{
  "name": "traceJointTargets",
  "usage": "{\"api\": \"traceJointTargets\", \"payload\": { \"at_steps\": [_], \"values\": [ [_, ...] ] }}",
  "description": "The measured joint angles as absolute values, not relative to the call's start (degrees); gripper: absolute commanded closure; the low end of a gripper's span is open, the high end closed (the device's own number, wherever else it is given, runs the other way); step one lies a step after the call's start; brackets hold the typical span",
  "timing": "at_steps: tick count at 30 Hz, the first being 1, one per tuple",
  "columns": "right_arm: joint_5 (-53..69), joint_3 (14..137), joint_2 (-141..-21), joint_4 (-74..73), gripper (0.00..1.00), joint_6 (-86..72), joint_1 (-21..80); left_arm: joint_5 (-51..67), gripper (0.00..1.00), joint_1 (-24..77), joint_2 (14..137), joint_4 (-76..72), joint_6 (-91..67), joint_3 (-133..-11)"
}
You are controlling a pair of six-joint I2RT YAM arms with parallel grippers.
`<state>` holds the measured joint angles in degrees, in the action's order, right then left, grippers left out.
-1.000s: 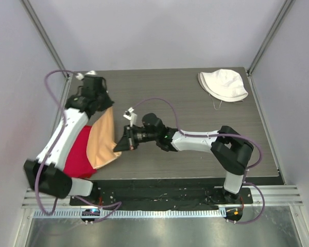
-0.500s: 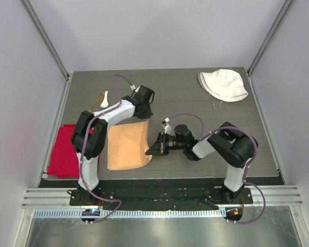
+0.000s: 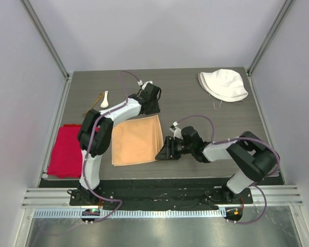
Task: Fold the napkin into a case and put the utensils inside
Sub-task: Turn over the upper triangle folded napkin at the center of the board.
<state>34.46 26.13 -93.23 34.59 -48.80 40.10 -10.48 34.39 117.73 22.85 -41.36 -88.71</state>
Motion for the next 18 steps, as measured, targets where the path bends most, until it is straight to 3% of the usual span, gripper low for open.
{"api": "traceJointTargets", "payload": {
  "at_steps": [2,3,5,6,8,10,12,13,18],
  "values": [
    [31.92,26.65,-88.31,25.34,0.31,-45.06,38.92,-10.59,0.54,34.39,117.71,22.68,-41.34,-90.59],
    [30.55,27.07,-86.0,21.26,0.28,-43.42,38.02,-10.68,0.4,34.37,117.69,22.65,-41.01,-91.44],
    [27.88,28.14,-81.78,13.72,0.27,-40.4,35.83,-10.92,0.24,34.39,116.81,23.0,-40.42,-92.33],
    [26.92,28.62,-80.23,11.16,0.27,-39.31,34.85,-10.94,0.23,34.37,116.2,23.49,-39.75,-92.53],
    [24.43,30.35,-77.41,5.06,0.27,-37.1,32.03,-10.9,0.26,34.39,114.74,25.96,-39.48,-94.08],
    [22.44,32.62,-76.64,0.82,0.3,-35.51,29.71,-10.72,0.46,34.39,113.49,27.66,-39.07,-96.03],
    [21.06,34.68,-76.93,-1.34,0.39,-34.46,28.16,-10.13,0.57,34.39,112.22,28.42,-38.48,-97.19],
    [20.91,36.25,-77.87,-2.74,0.51,-34.0,27.66,-9.72,0.59,34.39,111.94,28.88,-38.15,-97.76],
    [23.92,43.81,-86.5,-1.72,0.73,-34.06,27.09,-9.56,0.64,35.11,113.51,31.44,-36.86,-98.89]
  ]
}}
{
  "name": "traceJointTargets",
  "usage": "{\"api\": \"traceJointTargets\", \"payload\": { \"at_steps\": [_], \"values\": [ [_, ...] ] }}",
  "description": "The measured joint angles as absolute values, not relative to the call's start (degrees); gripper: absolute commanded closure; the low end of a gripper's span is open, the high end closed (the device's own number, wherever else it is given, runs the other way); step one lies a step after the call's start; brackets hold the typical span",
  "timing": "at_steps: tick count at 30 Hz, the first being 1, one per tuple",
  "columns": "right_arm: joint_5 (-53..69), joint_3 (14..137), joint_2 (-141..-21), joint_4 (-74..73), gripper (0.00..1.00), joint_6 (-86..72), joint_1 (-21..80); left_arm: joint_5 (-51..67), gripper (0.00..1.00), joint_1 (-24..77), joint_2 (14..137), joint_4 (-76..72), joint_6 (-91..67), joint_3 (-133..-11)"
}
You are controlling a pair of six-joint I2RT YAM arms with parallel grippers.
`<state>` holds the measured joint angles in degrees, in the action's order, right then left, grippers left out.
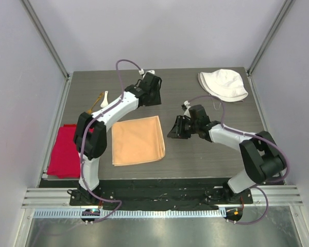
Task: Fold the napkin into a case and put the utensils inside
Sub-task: Turn over the upper triangle folded napkin at the center of the board.
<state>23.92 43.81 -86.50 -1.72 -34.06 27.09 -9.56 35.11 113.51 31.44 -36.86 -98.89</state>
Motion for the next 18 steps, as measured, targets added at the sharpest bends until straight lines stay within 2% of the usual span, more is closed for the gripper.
{"api": "traceJointTargets", "payload": {
  "at_steps": [2,6,13,18],
  "values": [
    [26.2,44.1,-88.82,0.43,0.81,-34.72,27.2,-10.5,0.65,35.7,115.24,32.27,-36.73,-98.89],
    [29.39,43.51,-92.38,3.18,0.91,-36.1,28.58,-12.1,0.67,37.19,119.15,34.35,-36.53,-98.87],
    [31.66,38.74,-93.82,9.47,0.98,-38.85,33.19,-13.93,0.65,38.15,120.31,35.73,-36.58,-97.67],
    [31.77,35.59,-94.28,11.75,0.98,-39.88,34.46,-14.63,0.67,38.15,120.44,36.69,-36.56,-97.73]
  ]
}}
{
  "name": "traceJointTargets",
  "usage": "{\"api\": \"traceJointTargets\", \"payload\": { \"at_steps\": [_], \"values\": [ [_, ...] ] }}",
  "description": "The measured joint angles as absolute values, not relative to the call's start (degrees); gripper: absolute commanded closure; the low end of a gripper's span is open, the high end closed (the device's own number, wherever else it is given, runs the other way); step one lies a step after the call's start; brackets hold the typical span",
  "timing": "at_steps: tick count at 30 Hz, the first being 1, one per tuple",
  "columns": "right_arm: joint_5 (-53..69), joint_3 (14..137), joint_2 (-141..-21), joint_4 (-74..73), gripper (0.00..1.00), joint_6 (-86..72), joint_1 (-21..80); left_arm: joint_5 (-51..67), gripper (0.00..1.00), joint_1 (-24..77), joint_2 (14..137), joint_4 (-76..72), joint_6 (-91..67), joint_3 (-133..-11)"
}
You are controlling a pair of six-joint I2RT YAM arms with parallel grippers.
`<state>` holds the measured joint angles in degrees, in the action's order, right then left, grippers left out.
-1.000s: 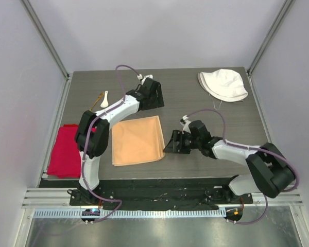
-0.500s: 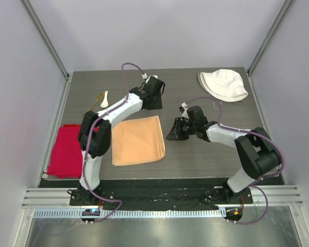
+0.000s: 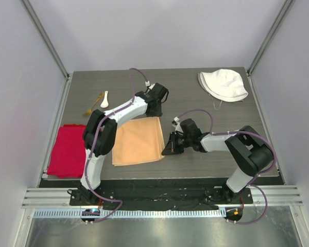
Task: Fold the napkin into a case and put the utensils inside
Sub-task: Turn over the upper triangle folded napkin at the center of the board.
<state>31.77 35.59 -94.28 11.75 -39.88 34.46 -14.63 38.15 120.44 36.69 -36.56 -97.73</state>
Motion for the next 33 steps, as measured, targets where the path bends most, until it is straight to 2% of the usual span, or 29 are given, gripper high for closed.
{"api": "traceJointTargets", "payload": {
  "at_steps": [17,30,33],
  "values": [
    [30.7,34.83,-90.78,11.11,0.98,-39.33,33.63,-19.53,0.67,40.47,126.02,41.04,-33.52,-102.52],
    [31.2,34.81,-94.61,13.34,0.99,-39.4,33.56,-23.11,0.74,41.19,131.09,44.58,-32.01,-107.02],
    [31.75,34.5,-95.85,15.22,0.99,-39.86,33.56,-23.62,0.79,41.25,131.2,44.8,-32.01,-107.15]
  ]
}}
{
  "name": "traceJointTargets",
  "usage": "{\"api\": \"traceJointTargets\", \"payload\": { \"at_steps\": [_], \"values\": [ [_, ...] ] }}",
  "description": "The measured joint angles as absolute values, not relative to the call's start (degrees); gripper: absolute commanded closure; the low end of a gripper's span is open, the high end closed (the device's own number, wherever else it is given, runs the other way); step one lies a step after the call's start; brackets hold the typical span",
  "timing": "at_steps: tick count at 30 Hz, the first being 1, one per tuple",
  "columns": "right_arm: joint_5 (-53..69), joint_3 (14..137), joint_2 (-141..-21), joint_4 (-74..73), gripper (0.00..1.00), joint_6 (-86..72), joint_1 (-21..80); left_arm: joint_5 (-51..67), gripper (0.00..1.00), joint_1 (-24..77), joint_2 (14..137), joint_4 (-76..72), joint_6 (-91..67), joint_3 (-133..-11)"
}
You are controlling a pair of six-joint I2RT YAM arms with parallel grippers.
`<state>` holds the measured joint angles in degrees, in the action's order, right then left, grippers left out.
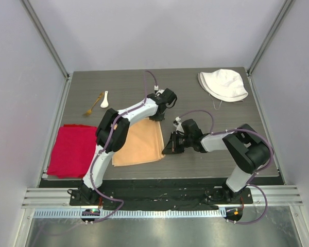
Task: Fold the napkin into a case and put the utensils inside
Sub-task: Turn over the upper triangle folded napkin at the center of the board.
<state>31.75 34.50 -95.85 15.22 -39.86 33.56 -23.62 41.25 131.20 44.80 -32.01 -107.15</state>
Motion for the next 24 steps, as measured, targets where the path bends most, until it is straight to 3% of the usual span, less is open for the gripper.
{"api": "traceJointTargets", "payload": {
  "at_steps": [4,24],
  "values": [
    [32.95,33.5,-96.71,18.33,0.99,-40.91,33.5,-24.01,0.99,41.32,131.22,44.86,-31.94,-107.48],
    [33.08,29.76,-94.24,20.51,0.99,-41.17,33.5,-28.64,1.0,42.44,127.31,42.98,-33.28,-103.63]
  ]
}}
